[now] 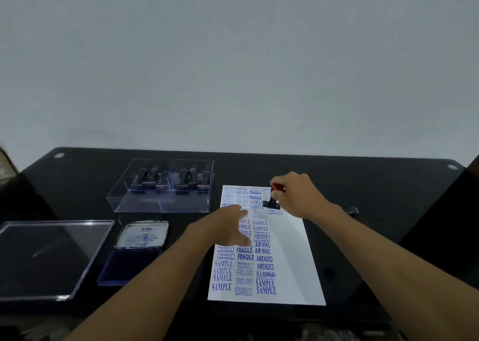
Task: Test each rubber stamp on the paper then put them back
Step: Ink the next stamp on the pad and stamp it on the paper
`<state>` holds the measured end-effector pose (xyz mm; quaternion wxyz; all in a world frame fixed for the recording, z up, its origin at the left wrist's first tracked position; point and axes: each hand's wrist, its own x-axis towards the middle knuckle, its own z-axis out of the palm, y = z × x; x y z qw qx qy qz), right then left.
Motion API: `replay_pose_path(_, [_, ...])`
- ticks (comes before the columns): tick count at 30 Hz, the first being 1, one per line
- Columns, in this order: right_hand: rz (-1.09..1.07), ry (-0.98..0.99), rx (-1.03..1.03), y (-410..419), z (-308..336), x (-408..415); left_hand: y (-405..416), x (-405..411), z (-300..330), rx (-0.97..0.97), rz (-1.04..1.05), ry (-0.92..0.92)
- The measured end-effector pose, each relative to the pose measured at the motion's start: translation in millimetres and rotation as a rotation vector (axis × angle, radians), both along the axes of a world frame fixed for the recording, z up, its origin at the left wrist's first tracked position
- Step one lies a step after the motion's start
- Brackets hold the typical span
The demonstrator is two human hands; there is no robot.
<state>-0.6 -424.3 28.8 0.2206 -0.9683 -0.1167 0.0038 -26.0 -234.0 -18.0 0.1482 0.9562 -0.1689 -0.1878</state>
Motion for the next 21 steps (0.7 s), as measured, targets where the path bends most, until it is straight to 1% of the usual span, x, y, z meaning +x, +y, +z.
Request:
replay_pose_path(4, [0.077,-0.007,0.001,34,4,-13,28,-21,19,-0.029,0.040,-0.003])
replay_pose_path(8, [0.185,-0.021,-0.023,87,6,-25,69,-46,37,-0.039,0.100,-0.003])
replay_pose_path(11, [0.276,-0.037,-0.022,129,10,-37,111,-65,40,0.014,0.173,-0.045])
replay_pose_path(14, [0.362,-0.030,-0.029,166,8,-52,148,-80,37,0.044,0.255,-0.043])
replay_pose_path(18, [0.475,0.017,-0.049,214,-8,-71,191,-95,28,0.135,0.352,0.007])
replay_pose_path(21, [0.509,0.028,-0.076,237,-19,-78,210,-99,18,0.195,0.361,0.013])
